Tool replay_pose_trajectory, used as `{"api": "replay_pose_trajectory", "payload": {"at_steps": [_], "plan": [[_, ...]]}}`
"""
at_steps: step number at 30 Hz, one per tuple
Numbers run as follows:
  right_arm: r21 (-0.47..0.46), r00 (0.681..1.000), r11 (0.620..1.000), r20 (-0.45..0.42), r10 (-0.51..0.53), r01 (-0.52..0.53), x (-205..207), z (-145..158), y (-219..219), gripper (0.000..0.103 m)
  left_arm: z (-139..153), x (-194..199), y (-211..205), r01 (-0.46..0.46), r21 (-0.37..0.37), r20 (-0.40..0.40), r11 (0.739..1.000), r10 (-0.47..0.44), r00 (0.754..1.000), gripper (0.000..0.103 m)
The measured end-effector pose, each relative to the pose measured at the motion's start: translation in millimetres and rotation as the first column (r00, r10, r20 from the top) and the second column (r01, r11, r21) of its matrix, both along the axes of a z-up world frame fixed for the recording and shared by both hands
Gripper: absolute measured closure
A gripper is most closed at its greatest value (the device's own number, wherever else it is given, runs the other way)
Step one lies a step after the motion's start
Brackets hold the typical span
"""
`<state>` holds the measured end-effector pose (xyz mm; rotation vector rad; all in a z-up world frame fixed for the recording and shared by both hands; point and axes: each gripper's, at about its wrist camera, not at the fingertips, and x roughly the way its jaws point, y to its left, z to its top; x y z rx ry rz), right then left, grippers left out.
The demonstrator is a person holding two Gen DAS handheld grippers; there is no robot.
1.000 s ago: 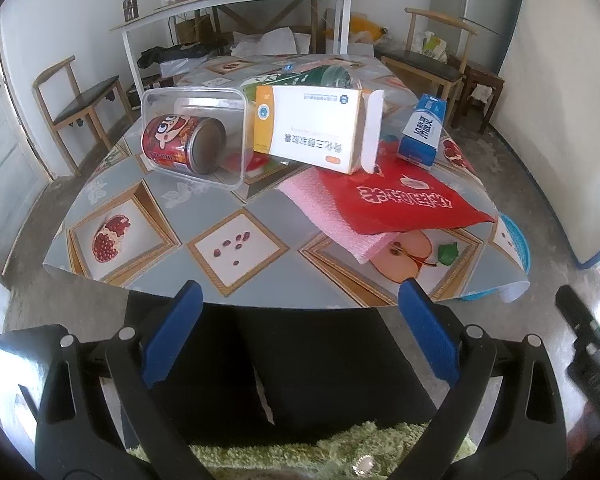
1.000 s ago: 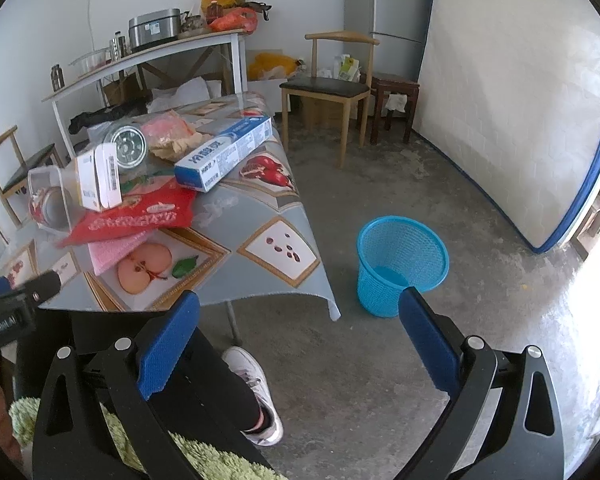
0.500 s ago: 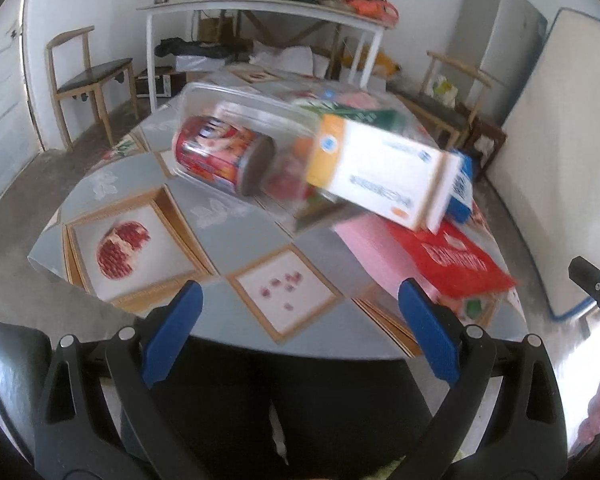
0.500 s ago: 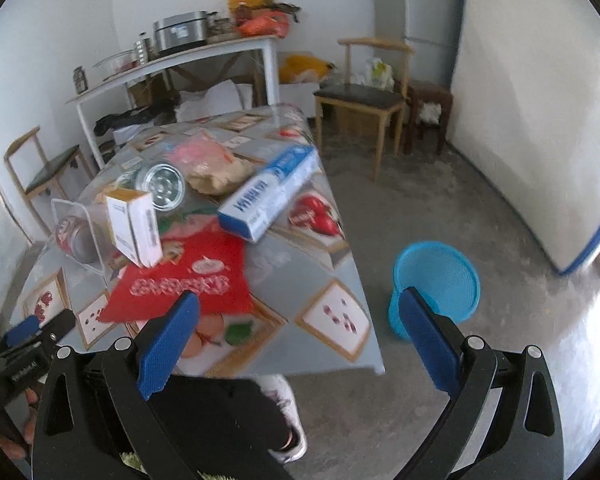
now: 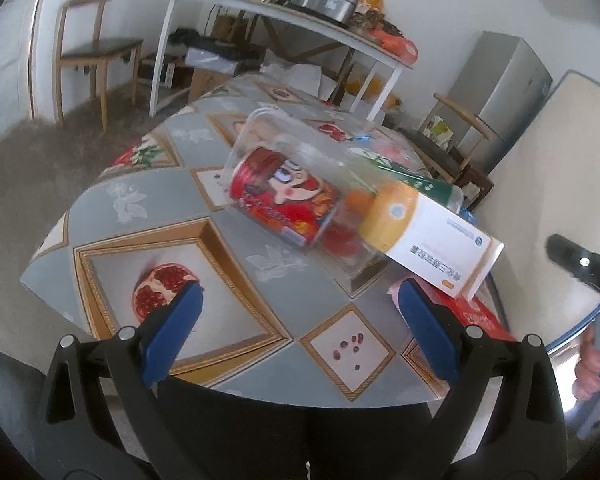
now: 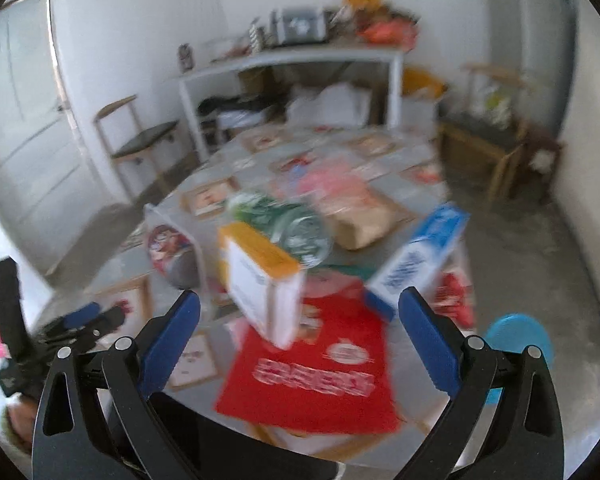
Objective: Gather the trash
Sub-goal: 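Grasp the red cartoon can with the left gripper while the right grasps the orange medicine box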
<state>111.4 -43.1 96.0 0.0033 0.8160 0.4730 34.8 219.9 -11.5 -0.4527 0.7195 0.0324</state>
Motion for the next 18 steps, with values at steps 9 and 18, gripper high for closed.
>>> {"api": "replay_pose_trajectory", "payload": {"at_steps": [9, 18], "plan": [[-0.083, 0.975, 0.983, -0.162, 0.152, -0.167, 58, -32, 38, 0.016, 1, 11, 32, 0.01, -0.149, 0.028, 0.989, -0.006, 1.0, 0.014], [-0.076, 0.953, 0.975, -0.239, 0.187, -0.211, 72, -51, 45, 0.046, -18, 89, 55, -0.02, -0.353, -0.063, 0.935, -0.002, 0.998, 0.031]]}}
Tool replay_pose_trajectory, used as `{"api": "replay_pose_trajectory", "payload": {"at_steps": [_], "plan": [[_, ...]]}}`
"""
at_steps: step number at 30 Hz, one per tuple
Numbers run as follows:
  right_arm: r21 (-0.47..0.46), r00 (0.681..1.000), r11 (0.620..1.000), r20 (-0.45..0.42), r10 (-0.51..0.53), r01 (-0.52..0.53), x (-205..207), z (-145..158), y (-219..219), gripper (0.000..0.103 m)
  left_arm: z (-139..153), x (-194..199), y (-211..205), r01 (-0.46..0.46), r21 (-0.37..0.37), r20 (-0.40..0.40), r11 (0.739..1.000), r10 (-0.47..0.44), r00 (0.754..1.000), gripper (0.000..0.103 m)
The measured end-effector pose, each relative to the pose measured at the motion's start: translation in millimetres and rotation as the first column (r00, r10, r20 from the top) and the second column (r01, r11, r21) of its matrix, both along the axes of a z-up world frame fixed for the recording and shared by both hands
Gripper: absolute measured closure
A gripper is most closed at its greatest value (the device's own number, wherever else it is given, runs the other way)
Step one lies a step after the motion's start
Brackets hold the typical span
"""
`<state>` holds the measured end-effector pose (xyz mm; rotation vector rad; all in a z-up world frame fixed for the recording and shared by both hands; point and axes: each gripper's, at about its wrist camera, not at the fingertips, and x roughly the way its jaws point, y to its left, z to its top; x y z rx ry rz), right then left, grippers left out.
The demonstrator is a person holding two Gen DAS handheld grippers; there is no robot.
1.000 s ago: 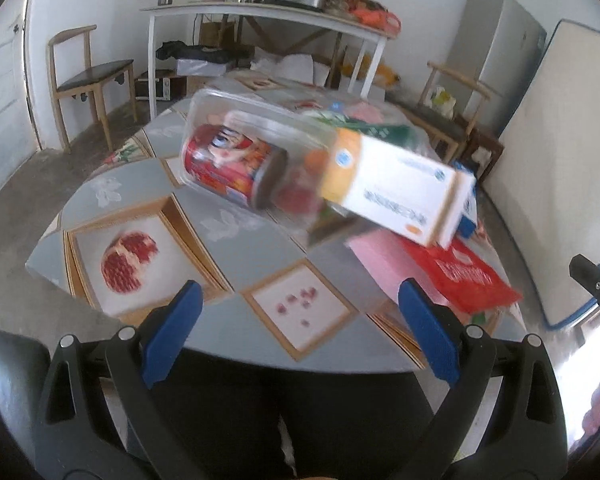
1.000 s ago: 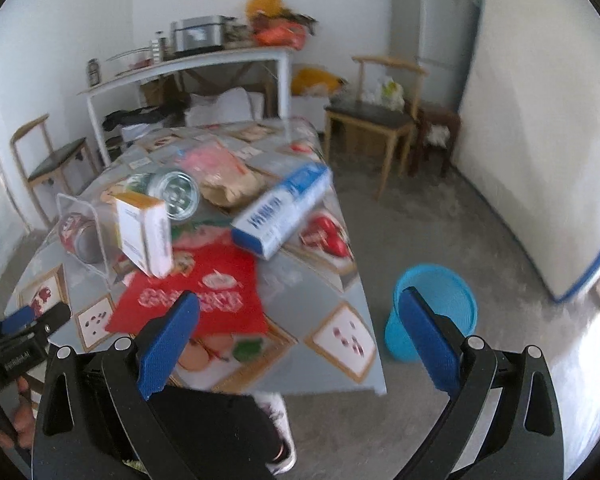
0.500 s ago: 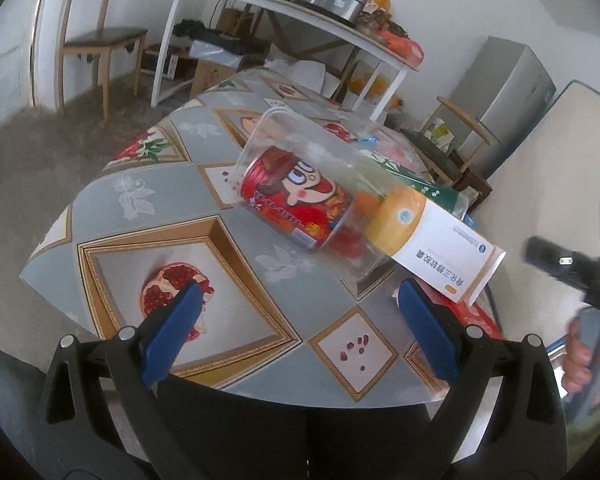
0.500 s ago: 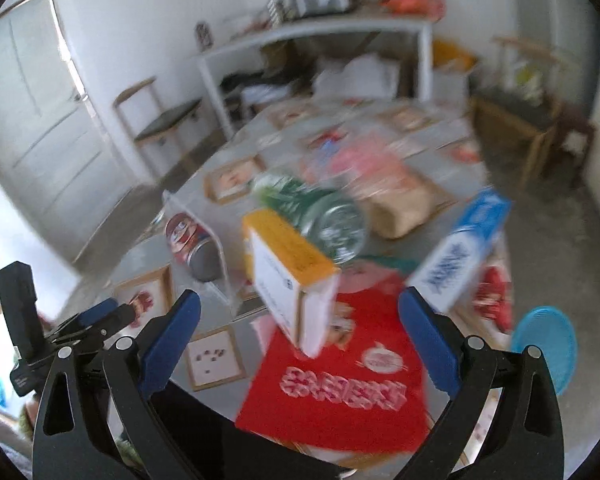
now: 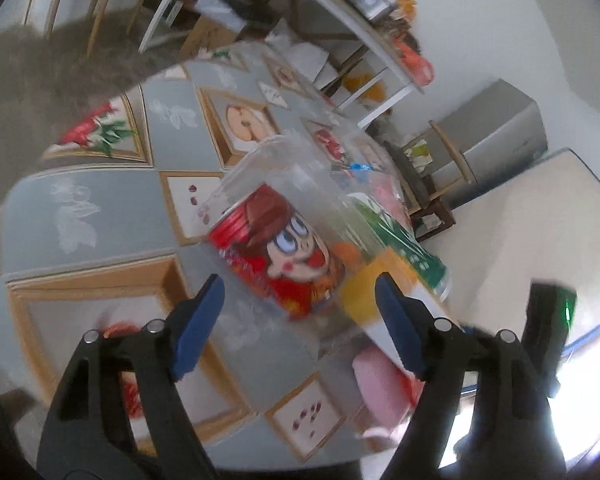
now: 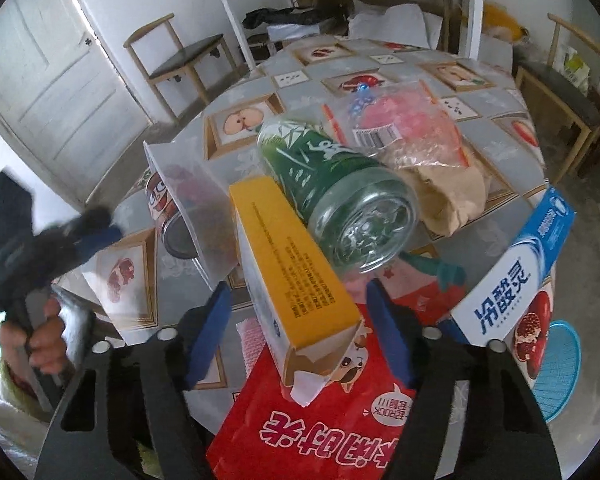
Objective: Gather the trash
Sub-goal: 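Grasp the red cartoon can with the left gripper while the right grasps the orange medicine box, then carry both items to the blue wastebasket and open both grippers over it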
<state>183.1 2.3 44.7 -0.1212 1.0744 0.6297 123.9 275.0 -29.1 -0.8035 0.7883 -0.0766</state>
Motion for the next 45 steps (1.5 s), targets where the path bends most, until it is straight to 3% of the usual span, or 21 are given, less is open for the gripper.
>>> {"api": "replay_pose_trajectory", "payload": {"at_steps": [5, 12, 17, 31, 45], "plan": [[0.006, 1.0, 1.0, 0.004, -0.002, 0.002, -3, 0, -1, 0.06, -18, 30, 10, -0.076, -0.084, -0.106, 0.993, 0.067, 0.992, 0.032], [0.017, 1.0, 1.0, 0.018, 0.011, -0.011, -8, 2, -2, 0.063, -41, 52, 20, -0.188, -0.212, -0.215, 0.959, 0.142, 0.966, 0.032], [0.028, 0.999, 0.999, 0.028, 0.022, -0.023, -12, 4, -1, 0.066, -54, 60, 15, -0.232, -0.238, -0.276, 0.943, 0.163, 0.947, 0.032], [0.057, 0.998, 0.998, 0.062, 0.023, -0.027, -24, 13, 0, 0.073, -59, 39, 18, -0.258, -0.313, -0.244, 0.914, 0.185, 0.952, 0.038], [0.115, 0.995, 0.993, 0.095, -0.024, 0.013, -32, 35, -10, 0.074, -38, -6, 17, -0.152, -0.297, -0.132, 0.943, 0.118, 0.984, 0.039]]}}
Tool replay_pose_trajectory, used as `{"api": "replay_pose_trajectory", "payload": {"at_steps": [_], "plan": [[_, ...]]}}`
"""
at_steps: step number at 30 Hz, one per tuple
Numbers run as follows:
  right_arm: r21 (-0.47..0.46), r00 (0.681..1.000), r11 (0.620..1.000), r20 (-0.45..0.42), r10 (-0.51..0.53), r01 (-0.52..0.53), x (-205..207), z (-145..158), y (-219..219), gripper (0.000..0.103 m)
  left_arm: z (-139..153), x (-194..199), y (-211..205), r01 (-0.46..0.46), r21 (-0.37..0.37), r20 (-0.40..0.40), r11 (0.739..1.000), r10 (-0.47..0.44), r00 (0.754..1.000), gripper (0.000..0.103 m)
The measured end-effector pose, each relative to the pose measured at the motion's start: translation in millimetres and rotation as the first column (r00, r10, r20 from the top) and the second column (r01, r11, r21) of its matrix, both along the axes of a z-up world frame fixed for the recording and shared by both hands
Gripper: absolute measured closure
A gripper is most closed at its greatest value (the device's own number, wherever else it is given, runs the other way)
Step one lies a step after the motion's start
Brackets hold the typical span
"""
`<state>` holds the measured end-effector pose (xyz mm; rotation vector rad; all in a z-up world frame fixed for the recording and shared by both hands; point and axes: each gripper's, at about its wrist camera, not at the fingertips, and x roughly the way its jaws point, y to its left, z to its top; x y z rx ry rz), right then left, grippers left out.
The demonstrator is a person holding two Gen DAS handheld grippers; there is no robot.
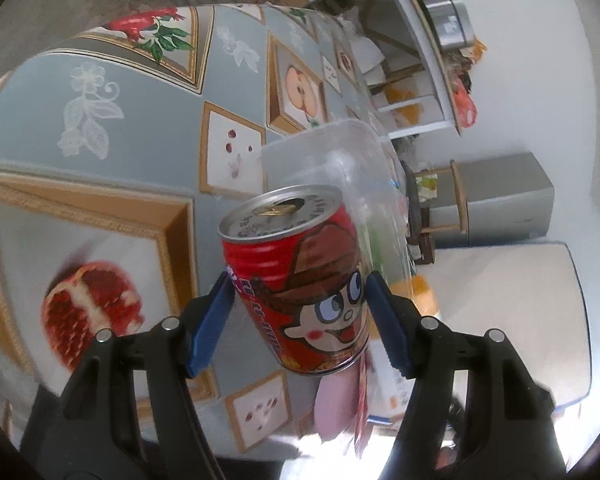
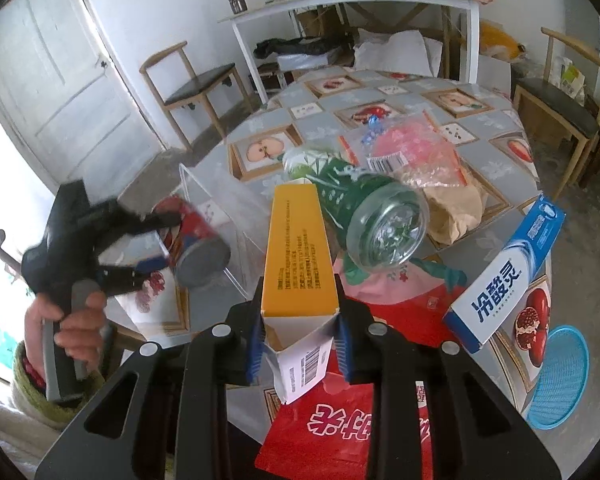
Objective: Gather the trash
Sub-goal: 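Carry both items to the blue wastebasket and open both grippers over it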
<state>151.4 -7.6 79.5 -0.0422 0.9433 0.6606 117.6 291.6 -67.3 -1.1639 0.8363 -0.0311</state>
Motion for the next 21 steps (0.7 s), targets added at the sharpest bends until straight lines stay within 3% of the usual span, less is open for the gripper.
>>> {"api": "replay_pose_trajectory", "payload": {"at_steps": [12, 18, 21], "plan": [[0.163, 0.999, 0.986, 0.037, 0.031, -0.037, -26, 35, -21, 0.075, 53, -57, -32, 0.09, 0.078, 0.171, 0.993, -0.102, 0.98, 0.039], [0.235, 0.998, 0.972, 0.069, 0.01, -0.026, -49, 40, -50, 0.075, 81, -49, -66, 0.169, 0.108, 0.223, 0.98, -0.19, 0.956, 0.04], [0.286, 0.996, 0.958, 0.07, -0.054, 0.032, -57, 42, -85, 0.075, 97, -37, -97, 0.244, 0.137, 0.241, 0.96, -0.271, 0.932, 0.04]]}}
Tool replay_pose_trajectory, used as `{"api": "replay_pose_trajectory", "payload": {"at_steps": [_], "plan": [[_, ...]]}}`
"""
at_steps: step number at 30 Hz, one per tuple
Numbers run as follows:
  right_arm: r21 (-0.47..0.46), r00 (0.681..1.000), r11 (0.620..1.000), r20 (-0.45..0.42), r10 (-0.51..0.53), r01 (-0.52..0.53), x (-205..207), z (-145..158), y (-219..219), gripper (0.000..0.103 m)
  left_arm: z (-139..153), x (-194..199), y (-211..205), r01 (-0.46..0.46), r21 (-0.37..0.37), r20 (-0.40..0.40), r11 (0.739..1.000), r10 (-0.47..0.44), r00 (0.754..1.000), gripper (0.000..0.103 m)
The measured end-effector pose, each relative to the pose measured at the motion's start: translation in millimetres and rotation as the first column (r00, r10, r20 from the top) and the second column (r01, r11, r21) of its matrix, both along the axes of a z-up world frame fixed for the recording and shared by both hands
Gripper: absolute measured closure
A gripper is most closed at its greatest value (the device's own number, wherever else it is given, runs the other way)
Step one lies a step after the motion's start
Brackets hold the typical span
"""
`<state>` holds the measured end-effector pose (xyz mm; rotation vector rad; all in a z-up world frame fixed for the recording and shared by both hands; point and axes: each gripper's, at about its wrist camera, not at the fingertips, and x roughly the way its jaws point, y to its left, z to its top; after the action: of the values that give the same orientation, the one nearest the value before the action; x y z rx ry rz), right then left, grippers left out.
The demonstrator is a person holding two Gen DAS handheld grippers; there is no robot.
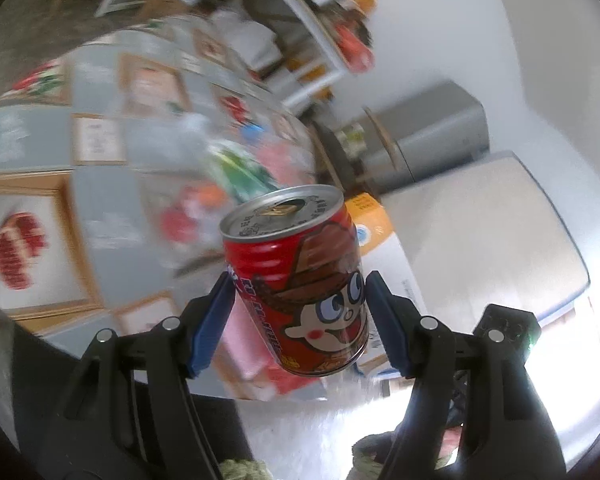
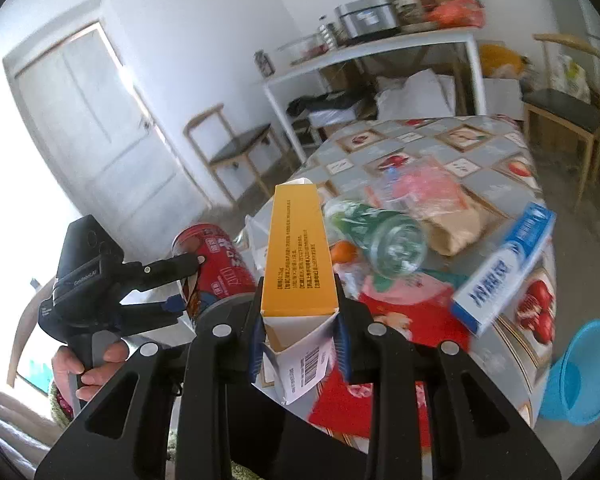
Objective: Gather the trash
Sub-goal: 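Carry both items to the blue wastebasket and open both grippers over it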
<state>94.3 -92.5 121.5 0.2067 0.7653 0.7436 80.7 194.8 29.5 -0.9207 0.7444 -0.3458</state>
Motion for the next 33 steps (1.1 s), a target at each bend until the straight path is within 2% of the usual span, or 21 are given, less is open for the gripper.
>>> {"api": "replay_pose_trajectory", "payload": {"at_steps": [2, 5, 9, 10, 11, 12, 13, 15, 16, 17, 18, 19, 21, 22, 25, 26, 27, 29, 30, 32, 33], "plan": [[0.031, 0.998, 0.998, 0.002, -0.061, 0.061, -7, 2, -30, 0.075, 11, 12, -32, 0.087, 0.012, 0.014, 0.996, -0.087, 0.996, 0.04], [0.073, 0.979, 0.976, 0.002, -0.205, 0.205, -20, 2, -91, 0.075, 23, 38, -83, 0.224, 0.021, 0.023, 0.974, -0.225, 0.974, 0.04], [0.141, 0.916, 0.905, -0.076, -0.393, 0.4, -38, -15, -181, 0.075, 28, 75, -163, 0.396, 0.037, 0.0, 0.917, -0.397, 0.918, 0.04], [0.155, 0.895, 0.882, -0.105, -0.433, 0.445, -42, -23, -201, 0.075, 26, 88, -192, 0.45, 0.041, -0.02, 0.892, -0.45, 0.893, 0.04], [0.176, 0.861, 0.844, -0.154, -0.486, 0.507, -46, -35, -232, 0.075, 24, 97, -212, 0.487, 0.043, -0.034, 0.872, -0.486, 0.873, 0.04], [0.186, 0.84, 0.821, -0.181, -0.512, 0.54, -48, -43, -248, 0.075, 20, 111, -245, 0.545, 0.05, -0.058, 0.837, -0.542, 0.838, 0.04], [0.192, 0.812, 0.792, -0.213, -0.544, 0.58, -49, -52, -266, 0.075, 16, 121, -266, 0.576, 0.058, -0.081, 0.815, -0.571, 0.817, 0.04], [0.187, 0.734, 0.717, -0.296, -0.611, 0.672, -45, -82, -310, 0.075, 5, 141, -319, 0.65, 0.084, -0.131, 0.755, -0.638, 0.758, 0.04], [0.186, 0.712, 0.696, -0.322, -0.624, 0.694, -43, -93, -321, 0.075, 0, 148, -336, 0.671, 0.089, -0.155, 0.736, -0.655, 0.74, 0.04], [0.181, 0.666, 0.655, -0.383, -0.64, 0.733, -35, -116, -343, 0.075, -9, 158, -358, 0.694, 0.088, -0.193, 0.715, -0.671, 0.716, 0.04], [0.173, 0.636, 0.631, -0.42, -0.647, 0.756, -28, -133, -357, 0.075, -17, 168, -377, 0.719, 0.076, -0.222, 0.69, -0.692, 0.687, 0.04], [0.162, 0.597, 0.601, -0.473, -0.648, 0.782, -18, -156, -372, 0.075, -25, 176, -392, 0.735, 0.075, -0.248, 0.674, -0.701, 0.668, 0.04], [0.147, 0.543, 0.567, -0.551, -0.634, 0.811, 3, -194, -391, 0.075, -39, 190, -417, 0.75, 0.101, -0.295, 0.653, -0.701, 0.65, 0.04], [0.133, 0.501, 0.54, -0.601, -0.623, 0.831, 17, -220, -402, 0.074, -48, 201, -434, 0.768, 0.118, -0.312, 0.63, -0.71, 0.631, 0.04], [0.111, 0.441, 0.511, -0.677, -0.589, 0.852, 47, -271, -415, 0.073, -71, 222, -465, 0.774, 0.146, -0.378, 0.616, -0.688, 0.619, 0.04], [0.097, 0.41, 0.488, -0.695, -0.591, 0.868, 59, -288, -420, 0.071, -81, 232, -476, 0.776, 0.153, -0.396, 0.612, -0.681, 0.616, 0.04], [0.085, 0.391, 0.473, -0.698, -0.599, 0.877, 65, -300, -424, 0.07, -91, 240, -486, 0.771, 0.172, -0.413, 0.613, -0.666, 0.621, 0.04], [0.048, 0.363, 0.474, -0.712, -0.601, 0.879, 81, -330, -432, 0.038, -103, 249, -501, 0.763, 0.198, -0.433, 0.615, -0.643, 0.632, 0.04], [0.006, 0.322, 0.465, -0.73, -0.603, 0.885, 83, -346, -435, 0.037, -112, 256, -509, 0.758, 0.209, -0.447, 0.618, -0.63, 0.636, 0.04], [-0.031, 0.28, 0.457, -0.753, -0.595, 0.889, 75, -366, -437, 0.038, -127, 262, -518, 0.757, 0.206, -0.474, 0.62, -0.613, 0.632, 0.04], [-0.03, 0.274, 0.45, -0.757, -0.594, 0.892, 68, -370, -439, 0.038, -130, 256, -524, 0.759, 0.205, -0.486, 0.618, -0.609, 0.627, 0.04]]}}
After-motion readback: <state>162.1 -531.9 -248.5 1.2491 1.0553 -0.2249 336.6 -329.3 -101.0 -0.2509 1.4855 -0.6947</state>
